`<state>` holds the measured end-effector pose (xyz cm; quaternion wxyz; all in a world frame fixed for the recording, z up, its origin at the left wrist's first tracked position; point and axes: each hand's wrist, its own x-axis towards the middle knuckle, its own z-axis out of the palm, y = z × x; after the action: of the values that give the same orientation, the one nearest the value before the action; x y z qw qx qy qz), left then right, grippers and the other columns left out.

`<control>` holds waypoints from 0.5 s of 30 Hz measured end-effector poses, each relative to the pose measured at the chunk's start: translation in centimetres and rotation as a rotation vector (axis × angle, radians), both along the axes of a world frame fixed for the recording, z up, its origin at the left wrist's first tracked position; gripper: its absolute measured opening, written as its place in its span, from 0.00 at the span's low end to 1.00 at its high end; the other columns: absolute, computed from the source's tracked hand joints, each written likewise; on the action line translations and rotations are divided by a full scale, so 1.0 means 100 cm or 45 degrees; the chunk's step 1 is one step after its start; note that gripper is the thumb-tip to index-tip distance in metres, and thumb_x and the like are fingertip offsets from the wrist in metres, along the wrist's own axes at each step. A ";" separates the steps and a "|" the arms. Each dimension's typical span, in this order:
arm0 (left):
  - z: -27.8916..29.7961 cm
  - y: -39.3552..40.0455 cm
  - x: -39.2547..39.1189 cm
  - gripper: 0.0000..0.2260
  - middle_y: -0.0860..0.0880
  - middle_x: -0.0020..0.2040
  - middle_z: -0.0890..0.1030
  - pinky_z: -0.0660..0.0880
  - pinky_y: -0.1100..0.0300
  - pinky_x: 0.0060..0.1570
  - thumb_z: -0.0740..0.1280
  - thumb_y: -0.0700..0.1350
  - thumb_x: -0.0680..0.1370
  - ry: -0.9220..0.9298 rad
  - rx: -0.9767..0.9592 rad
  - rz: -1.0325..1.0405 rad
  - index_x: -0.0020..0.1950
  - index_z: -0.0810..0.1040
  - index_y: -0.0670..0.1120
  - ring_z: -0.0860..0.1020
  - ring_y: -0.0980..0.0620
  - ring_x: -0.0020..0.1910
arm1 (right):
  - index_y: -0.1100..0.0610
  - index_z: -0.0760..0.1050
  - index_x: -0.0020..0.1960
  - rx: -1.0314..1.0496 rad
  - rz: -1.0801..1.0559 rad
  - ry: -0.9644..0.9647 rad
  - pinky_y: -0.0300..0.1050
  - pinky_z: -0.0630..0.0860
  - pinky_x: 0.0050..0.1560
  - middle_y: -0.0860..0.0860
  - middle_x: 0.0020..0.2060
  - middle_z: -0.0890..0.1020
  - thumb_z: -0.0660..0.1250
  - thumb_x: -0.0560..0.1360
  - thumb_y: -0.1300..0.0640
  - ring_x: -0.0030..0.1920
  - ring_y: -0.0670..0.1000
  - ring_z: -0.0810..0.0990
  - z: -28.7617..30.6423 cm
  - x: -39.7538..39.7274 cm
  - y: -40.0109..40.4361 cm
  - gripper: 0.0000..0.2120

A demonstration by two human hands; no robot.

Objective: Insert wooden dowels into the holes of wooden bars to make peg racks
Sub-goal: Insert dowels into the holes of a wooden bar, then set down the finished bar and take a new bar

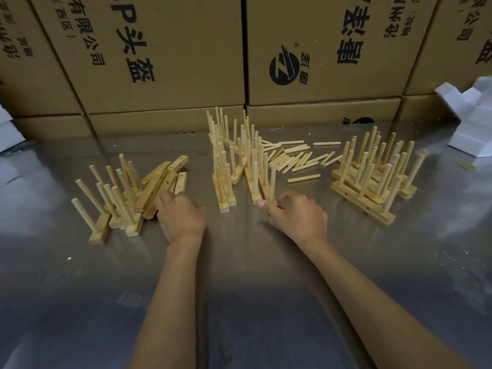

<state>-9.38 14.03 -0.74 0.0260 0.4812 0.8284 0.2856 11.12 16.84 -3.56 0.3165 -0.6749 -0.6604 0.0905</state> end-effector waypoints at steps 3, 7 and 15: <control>0.002 0.003 0.001 0.12 0.37 0.64 0.73 0.69 0.46 0.62 0.65 0.40 0.78 0.040 -0.032 0.020 0.57 0.79 0.34 0.67 0.38 0.66 | 0.48 0.78 0.53 -0.005 0.017 0.054 0.44 0.68 0.40 0.44 0.34 0.77 0.61 0.68 0.23 0.42 0.50 0.79 -0.001 0.003 -0.002 0.31; 0.007 -0.001 0.005 0.16 0.37 0.62 0.76 0.70 0.46 0.58 0.66 0.47 0.78 0.027 -0.007 0.106 0.59 0.79 0.36 0.68 0.38 0.66 | 0.47 0.78 0.51 -0.013 0.027 0.099 0.44 0.69 0.39 0.43 0.34 0.78 0.59 0.69 0.24 0.42 0.49 0.80 0.000 0.005 -0.007 0.29; 0.000 0.002 0.007 0.17 0.37 0.59 0.77 0.70 0.50 0.46 0.66 0.51 0.80 -0.138 -0.145 0.124 0.60 0.78 0.39 0.75 0.37 0.60 | 0.58 0.81 0.53 0.072 -0.052 0.592 0.43 0.69 0.39 0.47 0.34 0.79 0.63 0.80 0.50 0.39 0.49 0.78 -0.002 0.016 -0.005 0.13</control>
<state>-8.73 14.19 -0.76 0.0844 0.4220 0.8630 0.2646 12.68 16.37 -3.74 0.4807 -0.6399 -0.5582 0.2187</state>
